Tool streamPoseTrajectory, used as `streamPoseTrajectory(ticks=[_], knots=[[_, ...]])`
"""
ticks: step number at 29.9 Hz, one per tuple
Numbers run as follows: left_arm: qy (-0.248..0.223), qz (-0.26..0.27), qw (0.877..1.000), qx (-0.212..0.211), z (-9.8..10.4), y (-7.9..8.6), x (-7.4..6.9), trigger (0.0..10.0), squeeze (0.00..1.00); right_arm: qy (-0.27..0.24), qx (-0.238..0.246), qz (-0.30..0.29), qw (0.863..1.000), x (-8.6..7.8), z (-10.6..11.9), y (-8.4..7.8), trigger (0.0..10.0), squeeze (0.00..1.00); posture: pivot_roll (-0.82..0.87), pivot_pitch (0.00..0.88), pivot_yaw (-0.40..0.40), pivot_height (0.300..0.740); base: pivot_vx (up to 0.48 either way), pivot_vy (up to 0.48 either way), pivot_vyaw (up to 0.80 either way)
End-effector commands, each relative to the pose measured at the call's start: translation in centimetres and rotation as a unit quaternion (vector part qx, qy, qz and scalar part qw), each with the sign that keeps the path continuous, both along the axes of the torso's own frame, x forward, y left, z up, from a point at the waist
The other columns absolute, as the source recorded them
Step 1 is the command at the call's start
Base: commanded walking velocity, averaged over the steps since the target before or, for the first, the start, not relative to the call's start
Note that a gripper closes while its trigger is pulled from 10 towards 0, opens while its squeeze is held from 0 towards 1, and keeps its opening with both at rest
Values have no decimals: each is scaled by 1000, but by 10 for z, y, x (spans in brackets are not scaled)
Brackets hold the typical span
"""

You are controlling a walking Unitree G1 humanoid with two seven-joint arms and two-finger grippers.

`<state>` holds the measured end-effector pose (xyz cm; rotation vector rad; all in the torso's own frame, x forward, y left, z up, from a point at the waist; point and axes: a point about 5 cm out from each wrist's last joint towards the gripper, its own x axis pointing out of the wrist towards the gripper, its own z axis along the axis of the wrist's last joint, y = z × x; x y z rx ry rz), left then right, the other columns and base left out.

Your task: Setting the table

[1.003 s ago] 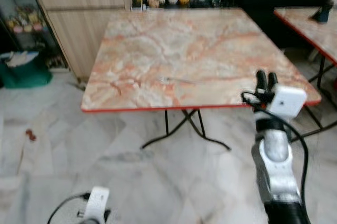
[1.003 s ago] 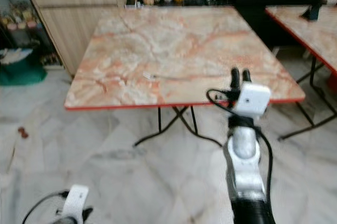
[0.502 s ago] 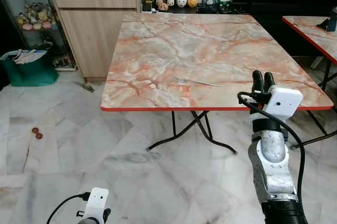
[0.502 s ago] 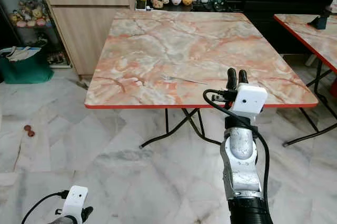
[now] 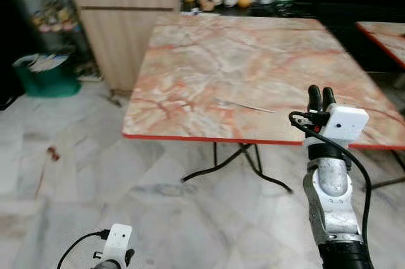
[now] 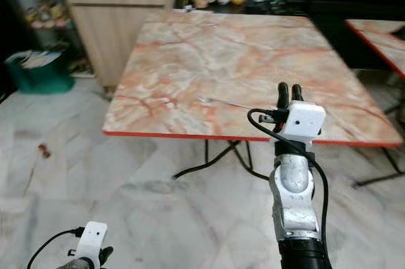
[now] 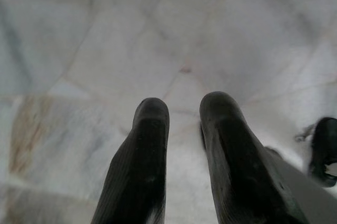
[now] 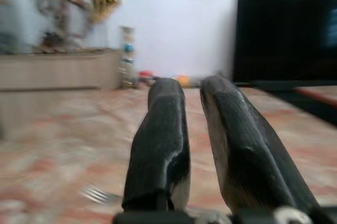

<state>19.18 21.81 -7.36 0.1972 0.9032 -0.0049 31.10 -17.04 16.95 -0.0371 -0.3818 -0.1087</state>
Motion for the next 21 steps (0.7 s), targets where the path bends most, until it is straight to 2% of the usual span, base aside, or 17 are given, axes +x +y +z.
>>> streamPoseTrajectory(ticks=[1, 21], knots=[[-1, -3, 1000, -6, 1, -5, 3, 10000, 0, 1, -4, -19, 1000, -2, 0, -13, 10000, 0, 50, 0, -21, 727, 322, 0, 0], [0, -4, 1000, -5, 1, -5, 4, 10000, 0, 4, 0, -18, 1000, -1, -1, -14, 10000, 0, 51, 0, -22, 727, 325, 0, 0]])
